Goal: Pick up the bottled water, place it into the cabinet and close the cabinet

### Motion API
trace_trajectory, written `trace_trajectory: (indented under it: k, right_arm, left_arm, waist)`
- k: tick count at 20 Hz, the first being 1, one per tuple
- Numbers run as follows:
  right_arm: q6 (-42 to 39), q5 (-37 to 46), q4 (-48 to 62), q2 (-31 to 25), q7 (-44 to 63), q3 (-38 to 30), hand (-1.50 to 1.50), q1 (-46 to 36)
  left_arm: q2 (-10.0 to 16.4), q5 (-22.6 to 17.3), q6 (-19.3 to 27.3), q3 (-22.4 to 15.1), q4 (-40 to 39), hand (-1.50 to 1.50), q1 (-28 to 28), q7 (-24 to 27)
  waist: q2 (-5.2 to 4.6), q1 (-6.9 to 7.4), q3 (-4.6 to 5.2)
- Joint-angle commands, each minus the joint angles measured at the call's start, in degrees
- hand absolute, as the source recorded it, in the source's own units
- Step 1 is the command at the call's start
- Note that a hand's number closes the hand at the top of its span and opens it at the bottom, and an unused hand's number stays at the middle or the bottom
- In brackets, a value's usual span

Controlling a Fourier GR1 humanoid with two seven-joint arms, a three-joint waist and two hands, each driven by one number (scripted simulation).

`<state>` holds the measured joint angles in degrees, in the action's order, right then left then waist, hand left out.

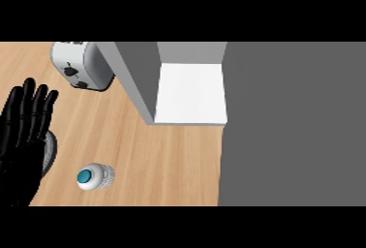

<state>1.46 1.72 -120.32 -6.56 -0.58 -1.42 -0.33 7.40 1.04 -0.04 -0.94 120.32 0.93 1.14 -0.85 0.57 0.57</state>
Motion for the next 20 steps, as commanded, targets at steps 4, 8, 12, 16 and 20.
trace_trajectory:
  k: [4,8,12,16,20]
  right_arm:
    - [-0.53,-0.41,-2.08,2.47,-0.32,1.74,-1.50,4.63]
    - [-7.32,-6.38,-9.54,2.91,6.07,12.22,-1.50,11.52]
    - [-9.28,-10.56,-18.07,0.72,8.93,11.60,-1.50,19.23]
    - [-10.89,-8.67,-23.68,0.55,7.41,16.11,-1.50,27.68]
    - [-9.31,-7.25,-26.91,0.97,11.45,18.22,-1.50,26.69]
  left_arm:
    - [3.09,-8.82,-6.45,6.19,2.77,-1.50,1.83,0.55]
    - [0.54,-16.49,-7.67,5.28,1.24,-1.50,8.23,-3.70]
    - [2.86,-23.27,-10.36,8.89,10.92,-1.50,16.92,-7.60]
    - [3.13,-23.69,-10.05,11.43,12.55,-1.50,18.70,-9.88]
    - [4.39,-22.24,-10.91,14.31,10.74,-1.50,17.62,-10.19]
  waist:
    - [0.90,-0.50,-0.57]
    - [1.27,-0.10,-0.50]
    - [1.27,-0.25,-0.56]
    - [1.11,-0.70,-0.57]
    - [0.96,-0.67,-0.55]
